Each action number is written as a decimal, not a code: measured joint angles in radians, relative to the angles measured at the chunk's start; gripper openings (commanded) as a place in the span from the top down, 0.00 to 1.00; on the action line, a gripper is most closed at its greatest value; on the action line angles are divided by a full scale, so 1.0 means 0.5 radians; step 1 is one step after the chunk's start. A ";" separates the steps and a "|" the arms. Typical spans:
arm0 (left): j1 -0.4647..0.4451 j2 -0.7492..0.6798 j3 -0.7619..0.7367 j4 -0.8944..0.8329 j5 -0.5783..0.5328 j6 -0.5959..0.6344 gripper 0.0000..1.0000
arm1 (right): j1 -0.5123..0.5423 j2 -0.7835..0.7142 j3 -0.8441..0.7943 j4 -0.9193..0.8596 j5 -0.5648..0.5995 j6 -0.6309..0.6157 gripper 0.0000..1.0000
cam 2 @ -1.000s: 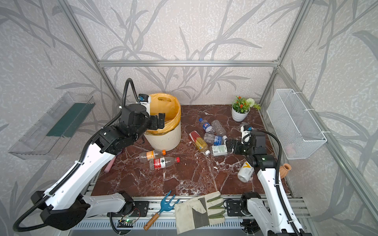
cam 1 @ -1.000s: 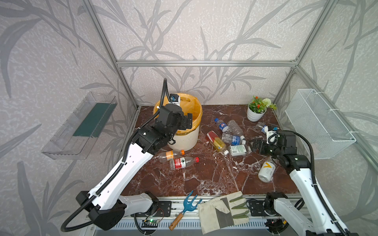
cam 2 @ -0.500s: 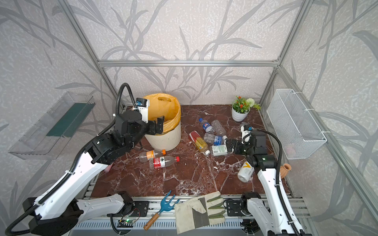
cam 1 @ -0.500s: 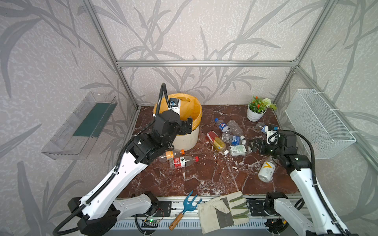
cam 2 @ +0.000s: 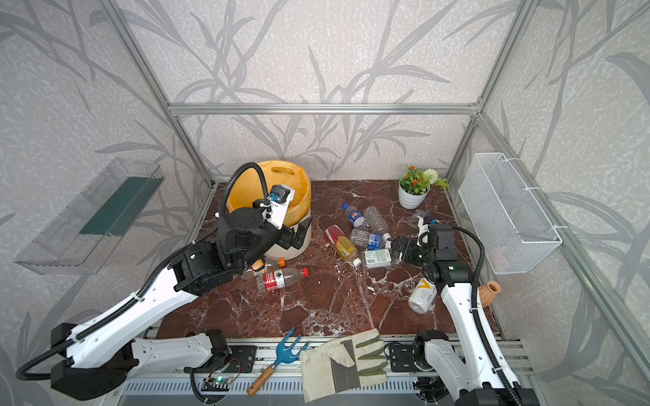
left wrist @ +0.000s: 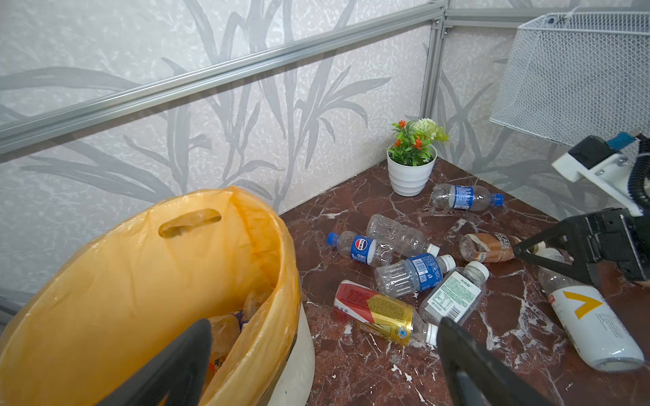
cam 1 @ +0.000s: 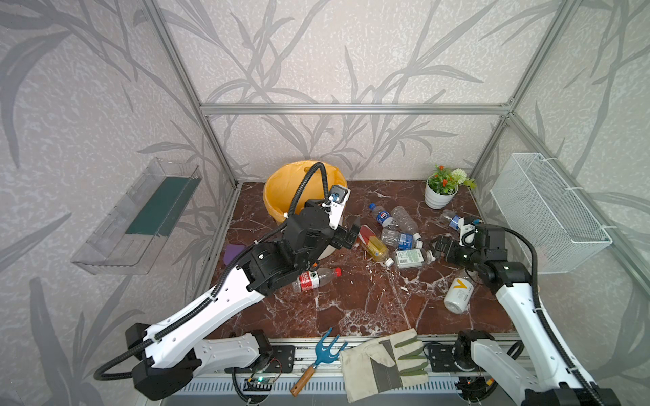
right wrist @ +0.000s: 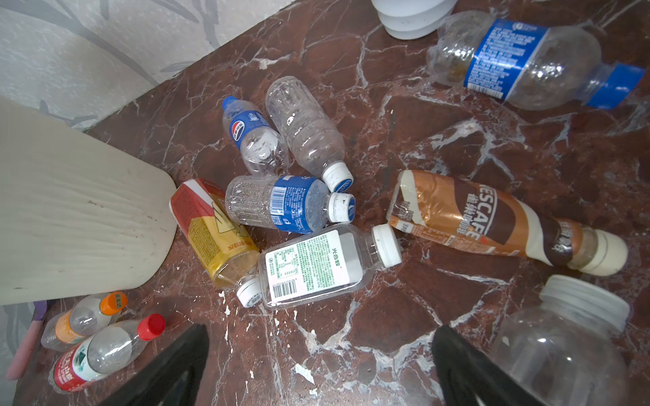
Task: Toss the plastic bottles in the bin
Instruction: 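Swing the left gripper back while the right gripper lowers toward the Nescafe bottle, then grasp the brown Nescafe bottle with the right gripper and lift it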
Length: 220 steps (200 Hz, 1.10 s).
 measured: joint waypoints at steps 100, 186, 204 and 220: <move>0.000 0.311 0.000 -0.014 0.182 0.109 0.01 | -0.430 0.501 0.261 -0.143 0.108 -0.262 0.01; 0.029 0.320 -0.014 0.018 0.320 0.207 0.01 | -0.045 1.123 0.501 -0.180 0.718 -1.407 0.01; 0.047 0.291 -0.038 0.038 0.365 0.220 0.01 | -0.046 1.222 0.506 -0.181 0.754 -1.471 0.01; 0.056 0.271 -0.051 0.049 0.385 0.227 0.01 | -0.050 1.305 0.527 -0.181 0.787 -1.501 0.01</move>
